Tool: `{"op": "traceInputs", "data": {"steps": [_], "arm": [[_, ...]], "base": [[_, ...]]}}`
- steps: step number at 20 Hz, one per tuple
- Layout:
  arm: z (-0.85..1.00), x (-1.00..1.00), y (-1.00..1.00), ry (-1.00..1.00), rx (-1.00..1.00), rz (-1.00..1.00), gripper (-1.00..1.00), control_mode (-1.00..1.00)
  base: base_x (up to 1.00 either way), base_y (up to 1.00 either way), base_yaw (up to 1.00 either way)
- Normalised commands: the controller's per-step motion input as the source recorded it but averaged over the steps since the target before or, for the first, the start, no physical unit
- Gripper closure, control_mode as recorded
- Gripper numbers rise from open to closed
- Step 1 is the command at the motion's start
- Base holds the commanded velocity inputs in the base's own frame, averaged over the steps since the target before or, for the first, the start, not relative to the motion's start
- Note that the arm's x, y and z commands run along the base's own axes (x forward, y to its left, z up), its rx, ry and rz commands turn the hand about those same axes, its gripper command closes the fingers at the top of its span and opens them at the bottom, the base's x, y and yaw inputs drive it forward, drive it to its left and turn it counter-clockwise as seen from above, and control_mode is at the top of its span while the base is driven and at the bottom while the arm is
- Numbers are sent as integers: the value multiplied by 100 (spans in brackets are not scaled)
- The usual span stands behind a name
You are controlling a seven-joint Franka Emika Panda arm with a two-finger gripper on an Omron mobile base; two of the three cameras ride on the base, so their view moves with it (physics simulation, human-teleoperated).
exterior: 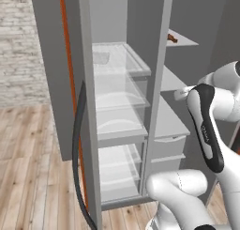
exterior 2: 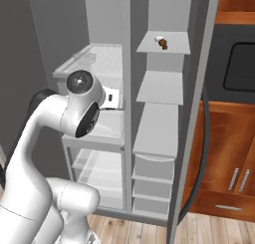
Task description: There's a chicken drumstick in the fridge that needs to be moved to the freezer for freezing. Pick up the chicken drumstick from the fridge, place it on any shelf in the freezer, and close the fridge and freezer doors when done.
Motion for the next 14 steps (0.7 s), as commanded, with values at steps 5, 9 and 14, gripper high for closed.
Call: {"op": "traceInputs", "data": {"steps": [5,9,14], "arm": [[0,0,0,0,0,0,-100,100],[0,0,0,0,0,0,-100,100],[0,0,0,0,0,0,-100,100]], "base": [[0,-31,5],[0,-7,1],[-40,0,0]]}}
